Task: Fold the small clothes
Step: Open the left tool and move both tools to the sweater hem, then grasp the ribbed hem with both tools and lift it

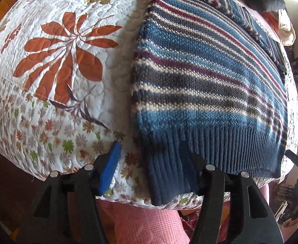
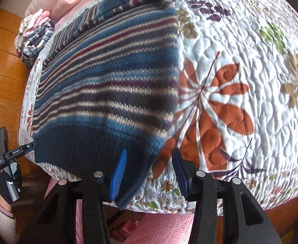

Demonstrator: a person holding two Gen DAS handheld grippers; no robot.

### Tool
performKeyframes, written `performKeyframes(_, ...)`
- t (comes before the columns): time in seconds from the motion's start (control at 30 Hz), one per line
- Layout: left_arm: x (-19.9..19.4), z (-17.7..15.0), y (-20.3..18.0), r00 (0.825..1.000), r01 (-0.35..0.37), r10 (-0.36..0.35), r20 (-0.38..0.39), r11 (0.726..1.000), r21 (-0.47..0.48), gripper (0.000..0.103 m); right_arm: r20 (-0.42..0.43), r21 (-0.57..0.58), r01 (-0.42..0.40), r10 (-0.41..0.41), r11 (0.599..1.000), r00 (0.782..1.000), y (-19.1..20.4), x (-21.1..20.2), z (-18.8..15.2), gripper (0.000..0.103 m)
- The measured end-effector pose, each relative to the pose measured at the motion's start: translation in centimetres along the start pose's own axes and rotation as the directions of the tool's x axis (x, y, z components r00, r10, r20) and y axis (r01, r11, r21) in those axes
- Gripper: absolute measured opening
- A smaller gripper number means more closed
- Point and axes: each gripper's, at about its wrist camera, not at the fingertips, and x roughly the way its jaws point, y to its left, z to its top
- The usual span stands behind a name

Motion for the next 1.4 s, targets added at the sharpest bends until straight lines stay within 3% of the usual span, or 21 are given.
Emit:
performKeyframes(0.17,0.0,-0.9,-0.4,1.000,0.006,-0.006,0.009,1.000,-0.017,0.061,-0.024,-0.016,0.015,-0.015,1.000,1.000,1.2,0.5,-1.5,0.047)
performKeyframes(0.43,0.6,-2.1,0.0,0.984,0.168,-0.169,-0.051,0.985,-0.029,0.059,-0.003,-0.004,0.043,-0.043,0.999,0.999,2.6,1.3,-3.4,0.043)
performKeyframes(0.47,0.7,-2.1,0.1,0.980,0.188,-0.190,-0.054,0.981,-0.036,0.054,0.004,0.000,0.054,-0.054,0.999,0.999,2.9,1.5,-3.3,0.041)
performKeyframes(0.53,1.0,-2.4,0.1,0.980,0.184,-0.186,-0.064,0.982,-0.038,0.038,0.003,0.010,0.028,-0.028,1.000,1.000,3.1,1.5,-3.2,0.013)
performKeyframes(0.57,1.0,-2.5,0.1,0.982,0.175,-0.177,-0.063,0.984,-0.031,0.025,0.003,0.016,0.007,-0.007,1.000,1.000,3.4,1.6,-3.0,0.012)
performKeyframes(0.63,1.0,-2.1,0.2,0.971,0.228,-0.232,-0.061,0.971,-0.067,0.009,0.013,-0.010,-0.006,0.006,1.000,1.000,3.9,1.1,-2.8,0.010)
performKeyframes(0.77,-0.5,-2.0,0.5,0.949,0.311,-0.315,-0.013,0.943,-0.122,0.007,0.048,-0.015,-0.106,0.106,0.994,0.993,3.8,-1.1,-2.2,0.010)
performKeyframes(0.9,-4.2,-0.9,0.3,0.915,0.402,-0.396,0.079,0.911,-0.096,0.007,0.112,0.012,-0.241,0.238,0.970,0.965,2.7,-4.4,-1.1,0.009)
performKeyframes(1.07,-7.5,2.3,-0.3,0.886,0.444,-0.427,0.178,0.894,-0.066,0.007,0.158,0.023,-0.301,0.294,0.953,0.943,2.0,-6.5,2.5,0.009)
performKeyframes(1.4,-3.5,10.3,-1.8,0.898,0.426,-0.403,0.174,0.896,-0.123,0.007,0.117,0.099,-0.314,0.302,0.944,0.946,0.7,-2.9,11.9,0.009)
